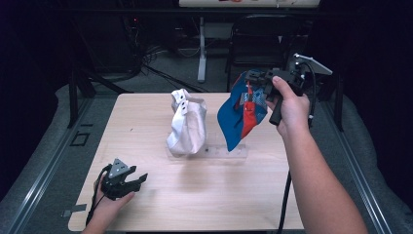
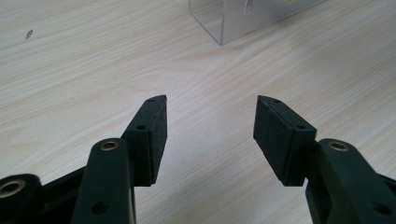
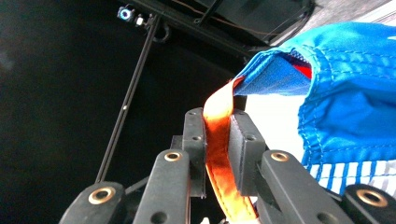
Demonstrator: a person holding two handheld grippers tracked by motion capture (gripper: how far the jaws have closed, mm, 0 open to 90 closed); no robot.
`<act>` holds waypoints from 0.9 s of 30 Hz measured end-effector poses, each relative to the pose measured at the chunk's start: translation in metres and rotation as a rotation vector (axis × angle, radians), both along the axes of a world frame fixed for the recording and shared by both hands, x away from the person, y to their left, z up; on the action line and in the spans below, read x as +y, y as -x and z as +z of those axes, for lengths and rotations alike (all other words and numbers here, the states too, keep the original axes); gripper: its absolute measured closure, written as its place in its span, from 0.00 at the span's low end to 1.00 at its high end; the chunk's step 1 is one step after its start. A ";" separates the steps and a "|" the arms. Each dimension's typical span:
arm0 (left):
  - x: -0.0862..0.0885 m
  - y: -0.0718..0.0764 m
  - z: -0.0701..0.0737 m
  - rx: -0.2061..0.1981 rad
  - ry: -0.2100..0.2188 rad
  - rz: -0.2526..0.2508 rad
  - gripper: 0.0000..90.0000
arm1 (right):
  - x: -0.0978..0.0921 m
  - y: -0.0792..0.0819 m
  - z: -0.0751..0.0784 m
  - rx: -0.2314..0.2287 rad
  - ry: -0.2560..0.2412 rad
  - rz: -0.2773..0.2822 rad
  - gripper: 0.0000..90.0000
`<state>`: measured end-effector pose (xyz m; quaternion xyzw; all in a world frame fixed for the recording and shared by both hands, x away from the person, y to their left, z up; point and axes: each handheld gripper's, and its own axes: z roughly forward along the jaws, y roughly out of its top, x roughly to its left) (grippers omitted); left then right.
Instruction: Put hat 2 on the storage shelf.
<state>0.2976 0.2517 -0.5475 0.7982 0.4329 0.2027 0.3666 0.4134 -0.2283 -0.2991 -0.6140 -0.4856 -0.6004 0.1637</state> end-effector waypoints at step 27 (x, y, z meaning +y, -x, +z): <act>-0.008 0.001 0.001 -0.009 -0.016 -0.017 0.50 | -0.003 -0.004 -0.022 0.041 0.035 -0.061 0.87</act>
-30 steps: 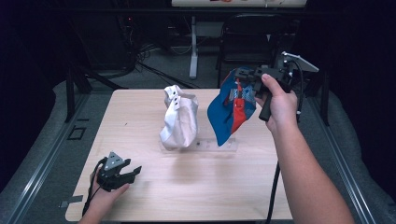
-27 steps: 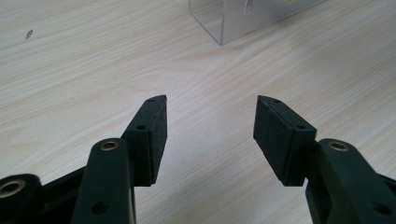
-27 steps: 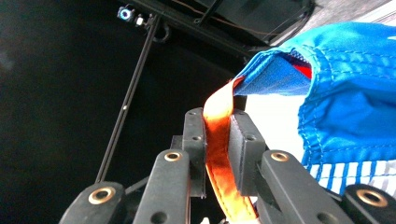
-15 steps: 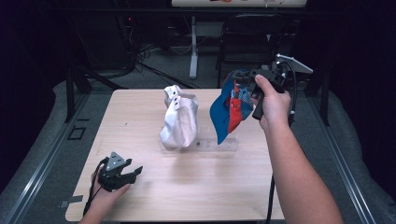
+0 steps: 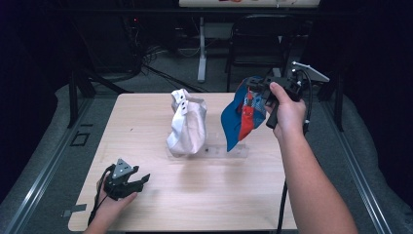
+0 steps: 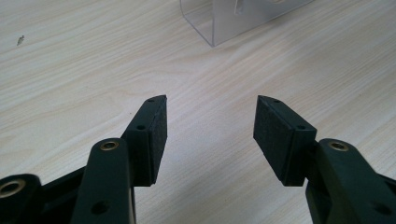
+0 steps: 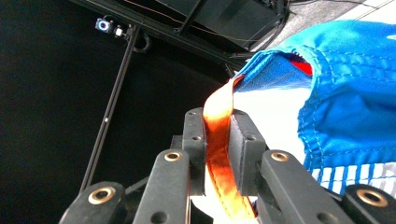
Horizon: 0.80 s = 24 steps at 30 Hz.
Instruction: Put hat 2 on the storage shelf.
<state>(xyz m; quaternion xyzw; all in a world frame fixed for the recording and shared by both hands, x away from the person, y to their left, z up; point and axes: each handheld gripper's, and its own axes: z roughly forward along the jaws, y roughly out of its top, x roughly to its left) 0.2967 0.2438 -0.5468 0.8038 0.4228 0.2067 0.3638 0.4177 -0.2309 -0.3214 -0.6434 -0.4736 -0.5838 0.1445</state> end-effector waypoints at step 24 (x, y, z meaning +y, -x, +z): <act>0.000 0.000 0.000 0.000 -0.006 -0.004 0.50 | -0.020 0.007 -0.010 0.017 0.012 -0.080 0.87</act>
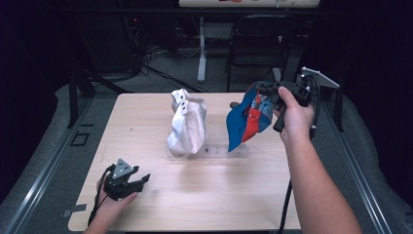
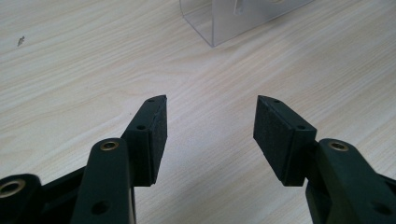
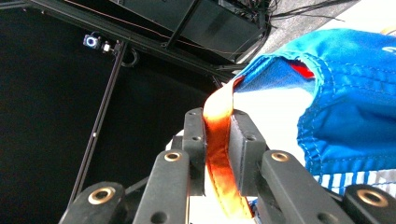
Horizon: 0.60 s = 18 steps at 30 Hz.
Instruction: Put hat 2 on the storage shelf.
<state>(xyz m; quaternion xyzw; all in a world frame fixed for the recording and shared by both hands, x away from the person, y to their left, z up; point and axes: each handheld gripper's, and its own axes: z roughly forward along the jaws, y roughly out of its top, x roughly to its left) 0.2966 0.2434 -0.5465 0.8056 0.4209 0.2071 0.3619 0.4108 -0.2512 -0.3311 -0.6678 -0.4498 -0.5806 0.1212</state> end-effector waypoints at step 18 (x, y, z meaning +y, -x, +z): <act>0.001 0.000 0.001 0.002 -0.004 0.000 0.50 | 0.026 -0.007 -0.019 0.034 0.018 0.078 0.86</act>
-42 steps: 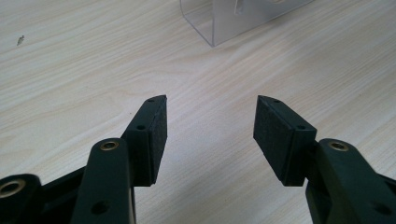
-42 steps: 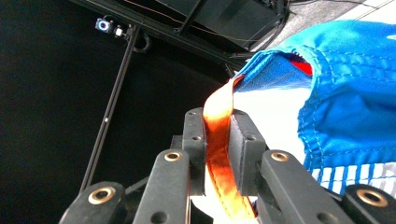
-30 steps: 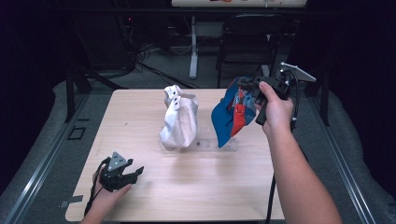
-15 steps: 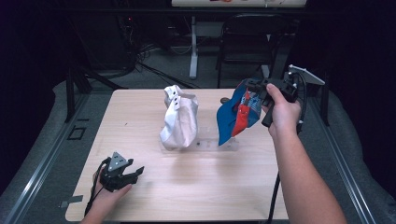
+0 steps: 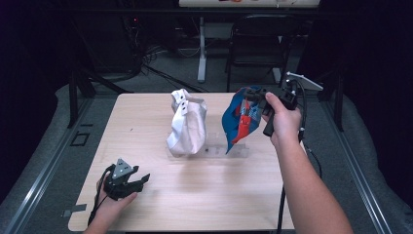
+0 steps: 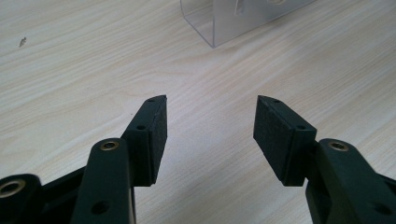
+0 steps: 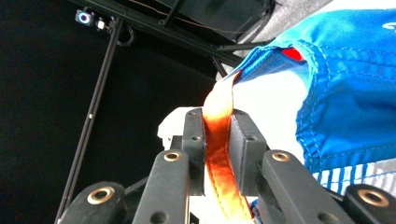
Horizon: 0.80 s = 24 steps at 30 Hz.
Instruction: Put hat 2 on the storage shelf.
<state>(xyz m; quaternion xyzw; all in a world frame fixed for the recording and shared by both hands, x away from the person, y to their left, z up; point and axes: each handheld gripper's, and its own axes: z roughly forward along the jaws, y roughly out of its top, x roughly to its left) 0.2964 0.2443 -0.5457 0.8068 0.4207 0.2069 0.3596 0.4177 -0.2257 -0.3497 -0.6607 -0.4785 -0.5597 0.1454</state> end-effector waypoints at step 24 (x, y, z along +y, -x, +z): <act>0.000 0.000 -0.001 0.001 0.001 0.005 0.50 | -0.004 0.002 -0.026 0.037 0.041 0.012 0.84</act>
